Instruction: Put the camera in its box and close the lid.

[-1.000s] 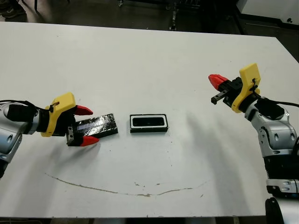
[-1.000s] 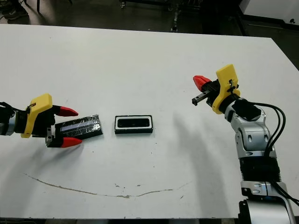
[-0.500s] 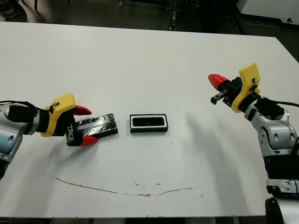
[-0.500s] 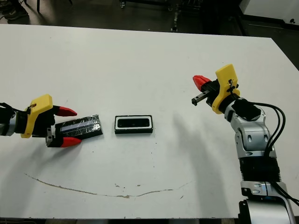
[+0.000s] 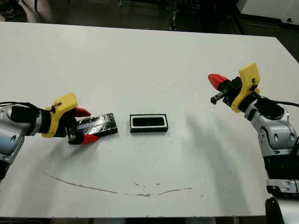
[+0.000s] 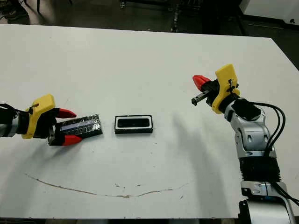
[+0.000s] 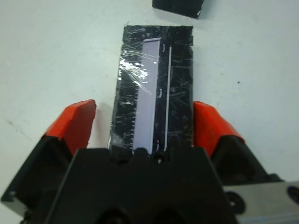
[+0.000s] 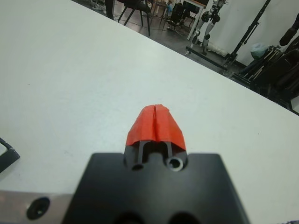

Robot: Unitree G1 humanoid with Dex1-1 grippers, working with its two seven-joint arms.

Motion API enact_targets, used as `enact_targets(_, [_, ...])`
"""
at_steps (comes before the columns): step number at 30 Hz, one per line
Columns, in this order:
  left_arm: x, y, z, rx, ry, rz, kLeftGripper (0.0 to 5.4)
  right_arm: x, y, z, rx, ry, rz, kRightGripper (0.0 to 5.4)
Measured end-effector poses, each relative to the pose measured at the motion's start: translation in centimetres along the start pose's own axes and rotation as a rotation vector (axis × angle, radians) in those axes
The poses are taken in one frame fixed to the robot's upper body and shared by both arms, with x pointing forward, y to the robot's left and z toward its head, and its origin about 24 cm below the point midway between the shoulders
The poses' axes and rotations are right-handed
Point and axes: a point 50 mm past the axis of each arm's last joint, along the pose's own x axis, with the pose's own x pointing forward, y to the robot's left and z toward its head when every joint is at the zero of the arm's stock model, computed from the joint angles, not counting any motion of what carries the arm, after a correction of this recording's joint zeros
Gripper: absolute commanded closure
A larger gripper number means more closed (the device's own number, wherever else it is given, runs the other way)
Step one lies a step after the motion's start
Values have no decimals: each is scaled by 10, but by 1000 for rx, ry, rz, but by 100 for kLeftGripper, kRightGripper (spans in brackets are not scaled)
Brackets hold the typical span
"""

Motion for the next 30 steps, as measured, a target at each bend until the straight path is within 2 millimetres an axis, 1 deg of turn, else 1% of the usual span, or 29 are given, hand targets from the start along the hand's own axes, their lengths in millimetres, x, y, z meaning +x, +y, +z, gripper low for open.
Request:
enact_targets(4, [0, -1, -1, -20, 1, -9, 201, 0, 0, 1, -3, -3, 0, 540])
enact_targets(6, [0, -2, -1, -16, 0, -14, 222, 0, 0, 1, -4, -4, 0, 540])
enact_targets(11, [1, -1, -1, 24, -6, -18, 222, 0, 0, 3, -8, -10, 0, 540])
enact_targets(16, [1, -1, -2, 19, -8, -21, 222, 0, 1, 5, -13, -15, 0, 540])
enact_targets(20, [0, 0, -3, -18, -2, -16, 222, 0, 1, 4, -12, -14, -1, 540])
enact_targets(26, [-2, 5, -4, -65, 3, 53, 222, 0, 0, 3, -12, -7, -2, 540])
enact_targets(30, [-10, 12, 2, -73, -47, 116, 222, 0, 0, 2, -11, -6, -3, 540])
